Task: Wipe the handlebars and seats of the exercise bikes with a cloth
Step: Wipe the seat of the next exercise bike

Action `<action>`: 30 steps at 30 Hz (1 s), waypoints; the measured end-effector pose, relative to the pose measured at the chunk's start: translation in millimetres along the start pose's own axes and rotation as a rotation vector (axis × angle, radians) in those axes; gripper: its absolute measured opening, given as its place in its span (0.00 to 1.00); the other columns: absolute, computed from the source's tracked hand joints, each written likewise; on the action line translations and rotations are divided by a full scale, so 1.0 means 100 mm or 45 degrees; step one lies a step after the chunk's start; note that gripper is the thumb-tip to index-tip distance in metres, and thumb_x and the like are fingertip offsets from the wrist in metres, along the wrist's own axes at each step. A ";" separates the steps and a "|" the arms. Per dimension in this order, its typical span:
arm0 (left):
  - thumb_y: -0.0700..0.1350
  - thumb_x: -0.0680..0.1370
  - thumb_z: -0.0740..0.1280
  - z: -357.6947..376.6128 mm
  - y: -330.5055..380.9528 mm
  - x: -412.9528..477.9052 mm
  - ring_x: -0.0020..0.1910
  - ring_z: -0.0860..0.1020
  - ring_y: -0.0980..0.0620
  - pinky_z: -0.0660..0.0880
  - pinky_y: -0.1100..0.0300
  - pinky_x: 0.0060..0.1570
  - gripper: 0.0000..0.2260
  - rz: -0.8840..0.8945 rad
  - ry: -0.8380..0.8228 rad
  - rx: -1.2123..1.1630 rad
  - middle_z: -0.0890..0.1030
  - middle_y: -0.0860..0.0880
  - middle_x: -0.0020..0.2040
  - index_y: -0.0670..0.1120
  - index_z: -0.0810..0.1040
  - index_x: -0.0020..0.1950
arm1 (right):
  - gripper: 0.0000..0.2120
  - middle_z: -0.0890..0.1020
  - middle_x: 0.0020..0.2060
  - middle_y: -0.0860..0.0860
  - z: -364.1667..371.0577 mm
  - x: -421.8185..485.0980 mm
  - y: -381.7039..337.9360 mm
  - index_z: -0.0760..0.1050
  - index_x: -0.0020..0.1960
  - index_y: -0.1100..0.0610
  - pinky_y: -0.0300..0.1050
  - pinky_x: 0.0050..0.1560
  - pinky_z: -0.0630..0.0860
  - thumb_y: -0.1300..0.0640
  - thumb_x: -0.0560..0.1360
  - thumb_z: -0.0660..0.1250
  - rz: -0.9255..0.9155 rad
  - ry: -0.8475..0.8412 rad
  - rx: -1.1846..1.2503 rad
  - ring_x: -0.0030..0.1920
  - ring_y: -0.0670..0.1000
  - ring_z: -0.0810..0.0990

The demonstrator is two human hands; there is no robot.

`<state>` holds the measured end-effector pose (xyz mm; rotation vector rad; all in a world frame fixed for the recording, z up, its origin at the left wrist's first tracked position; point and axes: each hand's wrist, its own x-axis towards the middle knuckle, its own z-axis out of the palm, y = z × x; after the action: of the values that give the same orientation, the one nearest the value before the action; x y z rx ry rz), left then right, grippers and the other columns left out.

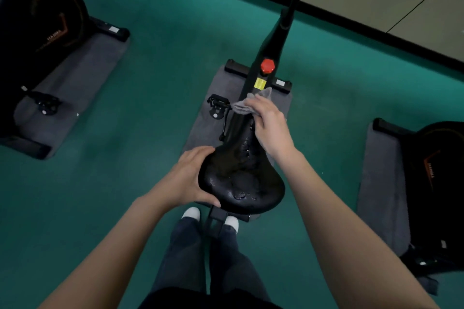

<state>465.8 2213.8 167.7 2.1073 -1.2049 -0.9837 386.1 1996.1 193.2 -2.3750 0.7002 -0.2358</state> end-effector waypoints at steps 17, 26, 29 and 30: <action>0.64 0.52 0.79 0.04 -0.12 -0.01 0.69 0.58 0.57 0.58 0.56 0.72 0.55 -0.033 0.027 -0.135 0.60 0.61 0.66 0.50 0.59 0.74 | 0.18 0.79 0.61 0.50 -0.06 -0.46 -0.01 0.77 0.61 0.60 0.37 0.65 0.69 0.73 0.77 0.58 0.281 0.376 0.591 0.64 0.43 0.74; 0.62 0.52 0.79 0.04 -0.12 -0.01 0.68 0.58 0.59 0.56 0.58 0.71 0.54 -0.048 0.029 -0.177 0.60 0.61 0.66 0.52 0.60 0.73 | 0.23 0.72 0.67 0.50 0.14 -0.87 0.05 0.74 0.65 0.56 0.34 0.70 0.62 0.74 0.75 0.60 0.342 0.255 0.489 0.69 0.41 0.67; 0.64 0.51 0.78 0.03 -0.11 -0.01 0.69 0.59 0.57 0.58 0.56 0.72 0.54 -0.044 0.042 -0.180 0.61 0.60 0.66 0.51 0.61 0.73 | 0.21 0.77 0.63 0.48 0.07 -1.01 0.13 0.77 0.62 0.57 0.38 0.69 0.67 0.74 0.75 0.59 0.371 0.214 0.547 0.66 0.41 0.72; 0.63 0.51 0.78 0.03 -0.10 -0.01 0.69 0.60 0.56 0.58 0.56 0.72 0.54 -0.043 0.045 -0.183 0.61 0.60 0.67 0.51 0.61 0.73 | 0.20 0.79 0.62 0.48 0.03 -0.96 0.18 0.78 0.62 0.57 0.39 0.67 0.69 0.74 0.75 0.59 0.401 0.254 0.576 0.65 0.43 0.74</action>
<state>468.3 2219.8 158.9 2.0296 -1.0522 -1.0128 298.4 2037.7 180.7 -1.8010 0.9857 -0.4471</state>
